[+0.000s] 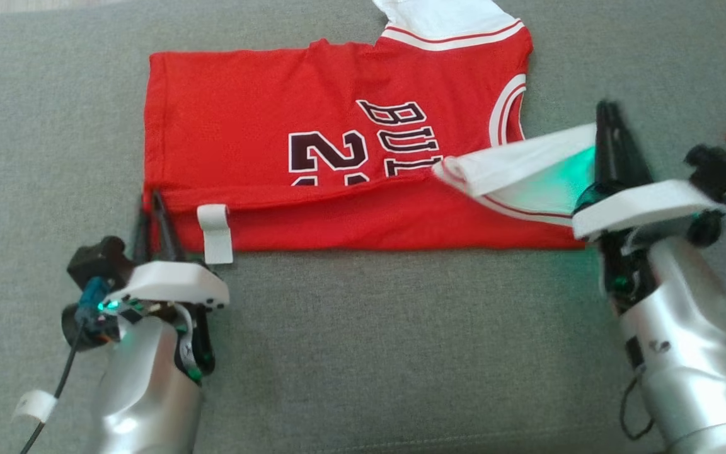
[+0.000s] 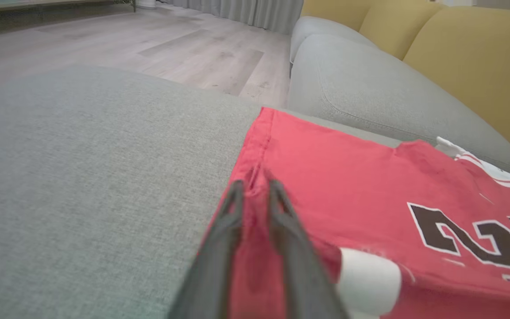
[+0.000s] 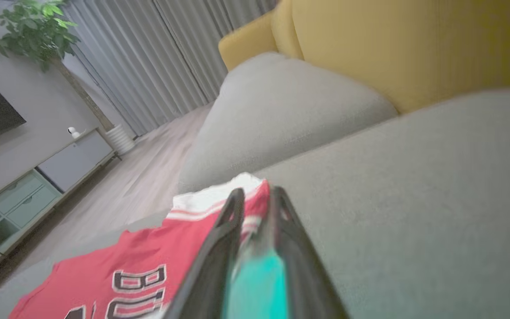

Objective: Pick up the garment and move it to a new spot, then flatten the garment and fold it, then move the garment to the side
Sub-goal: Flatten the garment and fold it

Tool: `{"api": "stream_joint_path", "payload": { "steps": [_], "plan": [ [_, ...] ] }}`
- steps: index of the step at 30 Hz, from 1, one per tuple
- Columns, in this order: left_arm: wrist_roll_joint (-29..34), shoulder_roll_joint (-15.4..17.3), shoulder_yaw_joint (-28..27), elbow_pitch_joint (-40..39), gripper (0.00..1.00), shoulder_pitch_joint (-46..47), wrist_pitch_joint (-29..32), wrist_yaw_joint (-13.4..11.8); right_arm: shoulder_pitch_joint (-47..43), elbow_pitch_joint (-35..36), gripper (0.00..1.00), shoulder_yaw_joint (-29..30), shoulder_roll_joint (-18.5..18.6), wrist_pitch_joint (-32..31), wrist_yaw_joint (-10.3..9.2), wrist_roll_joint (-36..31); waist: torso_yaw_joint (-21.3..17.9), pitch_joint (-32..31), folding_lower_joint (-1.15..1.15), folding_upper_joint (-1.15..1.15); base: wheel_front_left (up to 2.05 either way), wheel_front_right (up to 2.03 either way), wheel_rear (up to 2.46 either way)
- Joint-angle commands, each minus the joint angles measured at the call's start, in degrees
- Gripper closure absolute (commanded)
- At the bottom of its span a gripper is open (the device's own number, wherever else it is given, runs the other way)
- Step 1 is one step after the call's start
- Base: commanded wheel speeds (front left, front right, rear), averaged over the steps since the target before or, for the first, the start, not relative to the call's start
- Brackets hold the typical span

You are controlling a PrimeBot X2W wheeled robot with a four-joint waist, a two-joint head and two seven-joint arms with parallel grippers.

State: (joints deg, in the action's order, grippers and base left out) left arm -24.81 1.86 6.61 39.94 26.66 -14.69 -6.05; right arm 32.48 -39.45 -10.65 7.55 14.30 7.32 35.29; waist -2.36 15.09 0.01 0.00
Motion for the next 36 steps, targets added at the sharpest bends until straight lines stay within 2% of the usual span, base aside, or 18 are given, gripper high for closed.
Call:
{"api": "stream_joint_path", "payload": {
  "steps": [1, 6, 9, 13, 27, 36],
  "plan": [
    [0.34, 1.02, -2.05, -2.28, 0.00, 1.53, -0.30, -1.06, 1.99, 2.73, 0.00, 1.06, -0.01, 0.65, 0.17, -2.97, -0.14, 0.03, -0.01, 0.00, 0.00, 0.00, 0.00],
    [7.06, 1.02, -2.94, -7.65, 0.00, -3.11, -0.30, -2.63, -3.25, 10.37, 0.00, 9.73, -2.55, 0.68, 0.17, -13.96, -0.05, -1.04, -0.01, 0.00, 0.00, 0.00, 0.00],
    [9.39, 1.02, -3.32, -9.65, 0.00, -7.39, -0.30, -2.60, -8.54, 12.65, 0.00, 12.34, -3.86, 0.69, 0.17, -17.55, 0.13, -2.38, -0.01, 0.00, 0.00, 0.00, 0.00],
    [11.37, 1.02, -3.15, -11.66, 0.00, -12.75, -0.30, -2.00, -14.64, 13.56, 0.00, 12.92, -4.51, 0.69, 0.17, -20.25, 0.38, -4.83, -0.01, 0.00, 0.00, 0.00, 0.00],
    [13.14, 1.02, -2.64, -15.91, 0.00, -26.25, -0.30, -0.85, -27.30, 12.20, 0.00, 8.69, -4.67, 0.70, 0.17, -17.66, 0.04, -13.47, -0.01, 0.00, 0.00, 0.00, 0.00],
    [12.69, 1.02, -1.00, -16.74, 0.00, -27.09, -0.30, -0.96, -26.36, 9.87, 0.00, 8.37, -4.67, 0.70, 0.17, -17.93, 0.31, -12.50, -0.01, 0.00, 0.00, 0.00, 0.00]
  ]
}}
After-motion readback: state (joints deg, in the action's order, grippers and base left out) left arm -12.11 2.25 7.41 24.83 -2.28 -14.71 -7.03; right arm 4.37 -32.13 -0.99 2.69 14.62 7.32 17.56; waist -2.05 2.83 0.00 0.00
